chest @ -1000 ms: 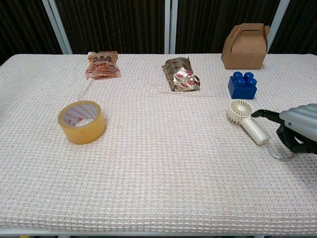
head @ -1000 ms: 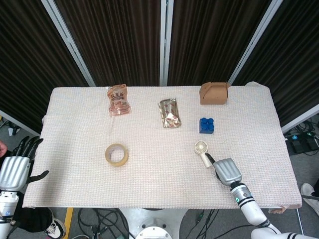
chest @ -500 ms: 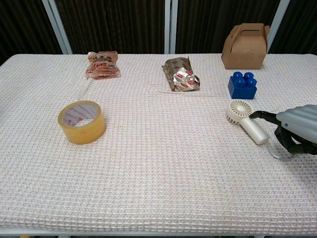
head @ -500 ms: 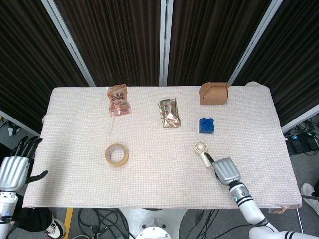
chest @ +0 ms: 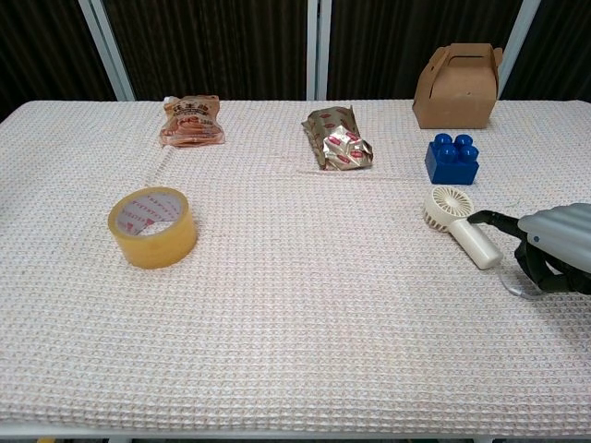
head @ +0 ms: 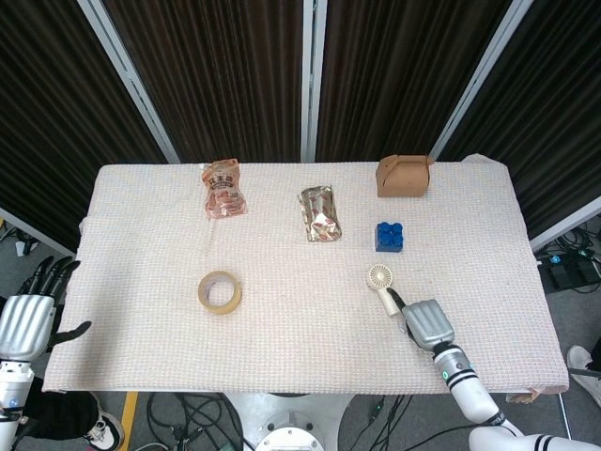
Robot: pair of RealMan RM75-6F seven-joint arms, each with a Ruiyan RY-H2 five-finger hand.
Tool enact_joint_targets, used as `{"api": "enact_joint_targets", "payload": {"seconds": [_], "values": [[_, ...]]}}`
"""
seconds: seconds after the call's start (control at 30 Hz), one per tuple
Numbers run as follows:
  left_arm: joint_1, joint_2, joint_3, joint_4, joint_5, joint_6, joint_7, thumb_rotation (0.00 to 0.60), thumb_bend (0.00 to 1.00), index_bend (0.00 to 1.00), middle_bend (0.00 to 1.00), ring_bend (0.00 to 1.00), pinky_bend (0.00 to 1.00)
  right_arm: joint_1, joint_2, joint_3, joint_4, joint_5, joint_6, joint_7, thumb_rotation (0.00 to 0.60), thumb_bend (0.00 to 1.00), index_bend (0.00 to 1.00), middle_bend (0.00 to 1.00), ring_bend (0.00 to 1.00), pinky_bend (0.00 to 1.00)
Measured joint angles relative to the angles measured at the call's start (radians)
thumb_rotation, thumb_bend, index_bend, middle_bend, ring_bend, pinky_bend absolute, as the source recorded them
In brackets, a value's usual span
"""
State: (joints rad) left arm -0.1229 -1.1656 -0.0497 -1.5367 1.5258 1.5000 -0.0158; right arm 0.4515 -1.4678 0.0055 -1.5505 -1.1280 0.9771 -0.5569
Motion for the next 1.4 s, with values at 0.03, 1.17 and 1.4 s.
{"api": "enact_joint_targets", "payload": {"seconds": [0.03,1.17,1.4], "values": [[0.000,0.000,-0.001,0.000,0.000,0.000,0.000,0.600,0.00,0.12,0.08,0.03,0.25,0.000,0.002,0.000,-0.002,-0.004,0.003,0.004,0.600,1.00,0.08,0.92,0.80,0.71],[0.008,0.013,-0.002,-0.059,0.017,0.033,0.051,0.600,0.00,0.12,0.08,0.03,0.25,-0.277,0.255,0.047,0.056,-0.304,0.540,0.517,0.600,0.00,0.00,0.00,0.00,0.00],[0.008,0.024,-0.008,-0.066,0.011,0.033,0.046,0.600,0.00,0.12,0.08,0.03,0.25,-0.344,0.244,0.064,0.195,-0.340,0.665,0.636,0.600,0.00,0.00,0.00,0.00,0.00]]}}
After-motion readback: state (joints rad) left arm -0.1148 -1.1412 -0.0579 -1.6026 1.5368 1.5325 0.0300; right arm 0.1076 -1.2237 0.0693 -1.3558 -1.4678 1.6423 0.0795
